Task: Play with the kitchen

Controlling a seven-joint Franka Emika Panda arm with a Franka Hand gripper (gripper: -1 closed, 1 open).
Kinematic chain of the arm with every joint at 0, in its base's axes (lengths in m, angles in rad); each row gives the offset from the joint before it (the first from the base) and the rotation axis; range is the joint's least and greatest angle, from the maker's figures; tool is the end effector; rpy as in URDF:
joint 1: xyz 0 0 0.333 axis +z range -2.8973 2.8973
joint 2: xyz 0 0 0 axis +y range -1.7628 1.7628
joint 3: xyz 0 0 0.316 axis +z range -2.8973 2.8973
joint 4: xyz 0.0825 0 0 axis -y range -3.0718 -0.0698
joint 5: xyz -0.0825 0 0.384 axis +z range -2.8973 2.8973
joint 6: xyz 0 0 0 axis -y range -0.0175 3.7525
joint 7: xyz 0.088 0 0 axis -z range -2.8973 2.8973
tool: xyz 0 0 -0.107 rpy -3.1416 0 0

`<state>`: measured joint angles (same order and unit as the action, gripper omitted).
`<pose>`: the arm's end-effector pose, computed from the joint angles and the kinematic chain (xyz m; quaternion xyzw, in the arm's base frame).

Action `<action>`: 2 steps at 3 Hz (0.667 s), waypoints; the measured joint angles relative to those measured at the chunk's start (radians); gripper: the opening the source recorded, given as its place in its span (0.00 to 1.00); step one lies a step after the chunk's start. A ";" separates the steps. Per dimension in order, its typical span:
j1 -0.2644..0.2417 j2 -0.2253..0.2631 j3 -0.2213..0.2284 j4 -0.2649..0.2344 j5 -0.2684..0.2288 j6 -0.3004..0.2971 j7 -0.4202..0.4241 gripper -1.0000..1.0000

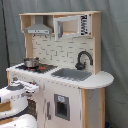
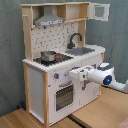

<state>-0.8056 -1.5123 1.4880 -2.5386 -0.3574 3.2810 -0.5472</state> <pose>0.3456 0.3639 0.3402 0.2936 0.6573 0.2380 0.6520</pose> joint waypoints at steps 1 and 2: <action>0.002 0.001 0.000 0.001 0.000 0.008 -0.066 0.00; 0.003 0.001 0.000 0.001 0.000 0.008 -0.066 1.00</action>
<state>-0.8021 -1.5118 1.4879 -2.5372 -0.3574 3.2895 -0.6129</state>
